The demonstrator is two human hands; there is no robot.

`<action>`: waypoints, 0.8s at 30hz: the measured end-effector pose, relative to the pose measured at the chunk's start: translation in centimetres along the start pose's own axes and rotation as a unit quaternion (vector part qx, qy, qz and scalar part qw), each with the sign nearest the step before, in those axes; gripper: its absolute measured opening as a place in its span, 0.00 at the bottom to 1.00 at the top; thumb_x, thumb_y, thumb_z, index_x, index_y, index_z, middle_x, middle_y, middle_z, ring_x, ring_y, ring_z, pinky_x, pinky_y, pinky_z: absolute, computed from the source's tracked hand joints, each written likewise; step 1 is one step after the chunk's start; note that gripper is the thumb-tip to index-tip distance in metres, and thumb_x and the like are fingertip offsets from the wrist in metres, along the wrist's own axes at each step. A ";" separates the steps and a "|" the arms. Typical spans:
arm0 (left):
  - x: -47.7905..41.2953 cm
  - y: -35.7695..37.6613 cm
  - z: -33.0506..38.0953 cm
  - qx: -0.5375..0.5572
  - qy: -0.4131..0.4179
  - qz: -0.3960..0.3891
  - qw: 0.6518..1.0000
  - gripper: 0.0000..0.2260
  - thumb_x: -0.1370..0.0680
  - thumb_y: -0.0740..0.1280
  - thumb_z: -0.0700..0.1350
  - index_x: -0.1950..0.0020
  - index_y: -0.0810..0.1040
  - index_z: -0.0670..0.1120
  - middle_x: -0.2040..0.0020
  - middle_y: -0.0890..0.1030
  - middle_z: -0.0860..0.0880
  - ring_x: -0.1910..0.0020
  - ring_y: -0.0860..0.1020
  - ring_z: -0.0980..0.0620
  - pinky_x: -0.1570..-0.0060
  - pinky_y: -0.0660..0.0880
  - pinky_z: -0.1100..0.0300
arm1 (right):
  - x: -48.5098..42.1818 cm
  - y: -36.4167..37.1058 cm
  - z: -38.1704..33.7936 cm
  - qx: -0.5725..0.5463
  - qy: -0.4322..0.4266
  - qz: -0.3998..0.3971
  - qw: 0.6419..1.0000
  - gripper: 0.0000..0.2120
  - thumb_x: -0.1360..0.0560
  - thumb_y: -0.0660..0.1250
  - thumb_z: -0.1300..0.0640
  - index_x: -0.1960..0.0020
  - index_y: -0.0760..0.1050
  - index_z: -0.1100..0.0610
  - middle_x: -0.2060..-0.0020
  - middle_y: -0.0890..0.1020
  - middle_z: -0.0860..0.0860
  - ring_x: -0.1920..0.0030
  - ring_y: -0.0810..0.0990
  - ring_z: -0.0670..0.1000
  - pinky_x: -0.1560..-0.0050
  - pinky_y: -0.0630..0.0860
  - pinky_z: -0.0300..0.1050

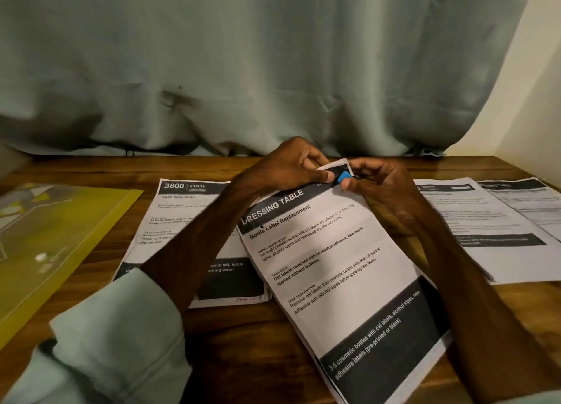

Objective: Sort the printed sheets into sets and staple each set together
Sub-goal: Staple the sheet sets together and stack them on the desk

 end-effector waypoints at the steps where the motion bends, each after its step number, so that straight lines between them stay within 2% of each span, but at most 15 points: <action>1: 0.0 0.0 0.0 -0.008 0.003 0.002 1.000 0.11 0.22 0.74 0.46 0.41 0.82 0.43 0.60 0.88 0.47 0.61 0.87 0.47 0.62 0.80 0.56 | 0.0 0.1 0.0 -0.003 0.000 0.000 1.000 0.17 0.28 0.75 0.64 0.40 0.82 0.62 0.48 0.88 0.54 0.50 0.87 0.55 0.49 0.83 0.44; 6: -0.2 0.0 0.7 -0.064 0.023 0.021 0.997 0.09 0.22 0.75 0.46 0.43 0.85 0.45 0.64 0.87 0.51 0.64 0.86 0.52 0.59 0.82 0.56 | 0.0 0.4 -0.4 0.008 -0.006 0.004 1.000 0.15 0.27 0.75 0.66 0.41 0.82 0.63 0.51 0.88 0.52 0.52 0.88 0.53 0.49 0.84 0.44; 9: -0.1 -0.1 0.8 -0.068 0.030 0.027 0.997 0.09 0.22 0.74 0.47 0.44 0.85 0.46 0.63 0.87 0.49 0.65 0.85 0.53 0.62 0.80 0.60 | 0.0 0.4 -0.5 -0.003 -0.006 0.008 1.000 0.14 0.27 0.74 0.67 0.42 0.82 0.62 0.52 0.88 0.51 0.54 0.88 0.52 0.52 0.83 0.41; 14: -0.1 0.0 0.8 -0.062 0.044 0.016 0.997 0.08 0.21 0.73 0.47 0.43 0.85 0.47 0.61 0.87 0.45 0.62 0.86 0.46 0.64 0.81 0.59 | -0.1 0.2 -0.3 -0.007 -0.018 0.017 1.000 0.15 0.27 0.75 0.67 0.40 0.82 0.65 0.51 0.88 0.56 0.52 0.88 0.56 0.50 0.83 0.44; 18: -0.2 0.0 0.9 -0.065 0.054 0.014 0.996 0.08 0.21 0.73 0.46 0.43 0.85 0.46 0.61 0.87 0.49 0.63 0.86 0.49 0.63 0.82 0.59 | -0.3 0.2 -0.1 -0.012 -0.026 0.021 0.999 0.16 0.27 0.76 0.66 0.40 0.82 0.66 0.49 0.87 0.59 0.50 0.87 0.60 0.44 0.83 0.53; 24: -0.1 0.0 1.2 -0.075 0.070 0.012 0.995 0.09 0.21 0.73 0.45 0.42 0.85 0.47 0.62 0.87 0.51 0.64 0.86 0.53 0.66 0.80 0.63 | -0.4 0.5 0.0 -0.015 -0.036 0.024 0.999 0.16 0.28 0.76 0.67 0.41 0.82 0.66 0.49 0.87 0.60 0.51 0.87 0.61 0.43 0.83 0.55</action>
Point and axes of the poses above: each hand's wrist, its own x-axis away from the middle knuckle, its own y-axis out of the palm, z = x × y, the point moved 7 cm from there along -x, towards the middle knuckle
